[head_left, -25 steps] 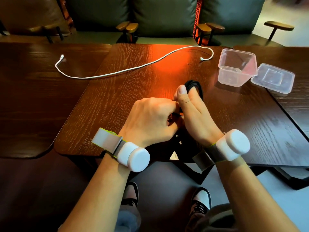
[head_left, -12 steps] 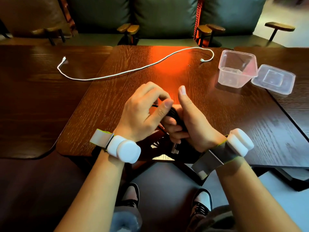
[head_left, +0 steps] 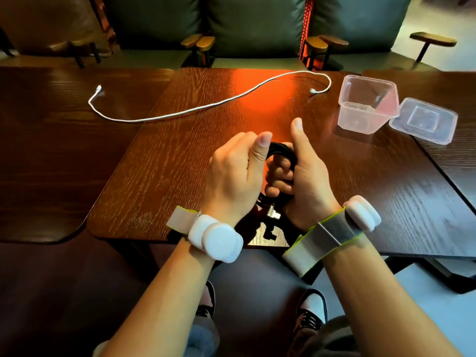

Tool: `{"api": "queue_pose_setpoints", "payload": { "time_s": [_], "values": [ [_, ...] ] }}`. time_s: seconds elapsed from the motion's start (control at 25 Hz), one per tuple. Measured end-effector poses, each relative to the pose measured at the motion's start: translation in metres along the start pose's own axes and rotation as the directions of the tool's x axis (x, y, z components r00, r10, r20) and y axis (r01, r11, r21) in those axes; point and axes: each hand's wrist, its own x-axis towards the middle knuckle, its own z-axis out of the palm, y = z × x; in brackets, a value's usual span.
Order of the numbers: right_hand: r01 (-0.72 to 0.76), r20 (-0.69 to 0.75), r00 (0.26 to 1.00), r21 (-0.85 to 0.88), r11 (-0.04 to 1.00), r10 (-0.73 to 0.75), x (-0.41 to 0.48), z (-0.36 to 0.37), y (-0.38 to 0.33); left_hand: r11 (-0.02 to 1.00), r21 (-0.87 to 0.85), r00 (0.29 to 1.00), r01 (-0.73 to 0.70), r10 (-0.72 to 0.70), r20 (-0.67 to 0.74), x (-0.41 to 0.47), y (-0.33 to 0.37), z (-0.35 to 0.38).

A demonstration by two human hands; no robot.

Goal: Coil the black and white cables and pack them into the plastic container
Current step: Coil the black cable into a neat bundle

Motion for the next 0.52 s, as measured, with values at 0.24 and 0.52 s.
{"api": "queue_pose_setpoints", "payload": {
  "time_s": [0.24, 0.52],
  "values": [
    [0.076, -0.288, 0.951, -0.147, 0.986, -0.116, 0.011, -0.006, 0.008, 0.981, 0.009, 0.974, 0.192, -0.191, 0.125, -0.007, 0.010, 0.010],
    [0.277, -0.110, 0.938, -0.336, 0.900, -0.330, 0.007, -0.004, 0.013, 0.675, -0.481, 0.826, 0.559, -0.506, 0.249, -0.006, 0.005, 0.020]
  ]
}}
